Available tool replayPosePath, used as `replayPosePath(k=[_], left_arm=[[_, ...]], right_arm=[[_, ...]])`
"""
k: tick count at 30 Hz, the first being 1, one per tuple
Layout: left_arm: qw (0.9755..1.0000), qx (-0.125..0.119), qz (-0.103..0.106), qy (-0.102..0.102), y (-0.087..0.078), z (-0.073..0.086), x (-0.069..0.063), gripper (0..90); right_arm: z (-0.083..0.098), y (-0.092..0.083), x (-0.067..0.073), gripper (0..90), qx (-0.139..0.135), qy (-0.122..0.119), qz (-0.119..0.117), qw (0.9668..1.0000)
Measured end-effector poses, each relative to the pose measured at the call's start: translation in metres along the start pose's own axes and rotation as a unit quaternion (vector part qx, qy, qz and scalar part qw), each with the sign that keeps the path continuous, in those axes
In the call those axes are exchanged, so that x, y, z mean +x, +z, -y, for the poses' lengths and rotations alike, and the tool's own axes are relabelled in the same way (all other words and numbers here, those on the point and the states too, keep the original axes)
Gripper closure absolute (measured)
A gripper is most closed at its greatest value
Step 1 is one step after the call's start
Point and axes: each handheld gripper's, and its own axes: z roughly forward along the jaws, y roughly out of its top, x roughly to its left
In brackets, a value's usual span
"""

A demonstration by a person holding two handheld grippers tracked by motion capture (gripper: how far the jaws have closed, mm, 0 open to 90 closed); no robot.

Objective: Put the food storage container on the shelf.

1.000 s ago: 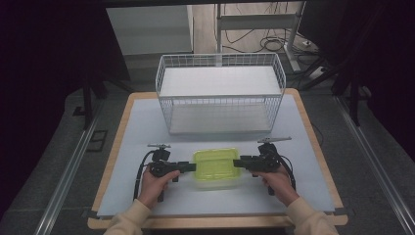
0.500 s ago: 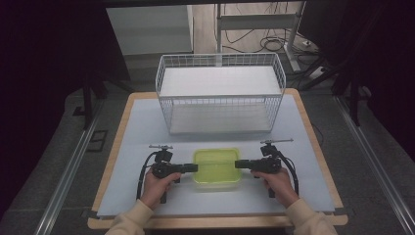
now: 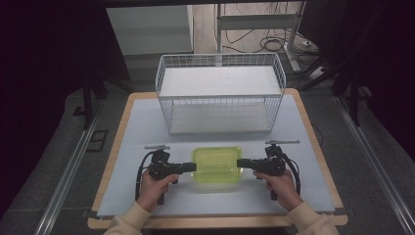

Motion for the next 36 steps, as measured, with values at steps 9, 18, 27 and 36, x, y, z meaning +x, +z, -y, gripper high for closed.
replayPosePath(k=[9, 18, 27, 36], left_arm=[[0.9997, -0.016, -0.003, 0.020, -0.007, -0.002, -0.012, 81.5], [0.9994, -0.018, 0.011, 0.028, -0.011, -0.008, -0.017, 81.4], [0.9992, -0.017, 0.008, 0.036, -0.013, -0.019, -0.021, 81.4], [0.9983, -0.027, 0.004, 0.052, -0.022, -0.039, -0.036, 81.4]], right_arm=[[-0.003, -0.008, 0.010, 81.2, -0.013, -0.019, -0.003, 0.9997], [-0.007, -0.016, 0.017, 81.1, -0.021, -0.035, -0.005, 0.9992], [-0.014, -0.020, 0.020, 81.1, -0.029, -0.042, -0.001, 0.9987], [-0.029, -0.029, 0.030, 80.9, -0.044, -0.059, 0.001, 0.9973]])
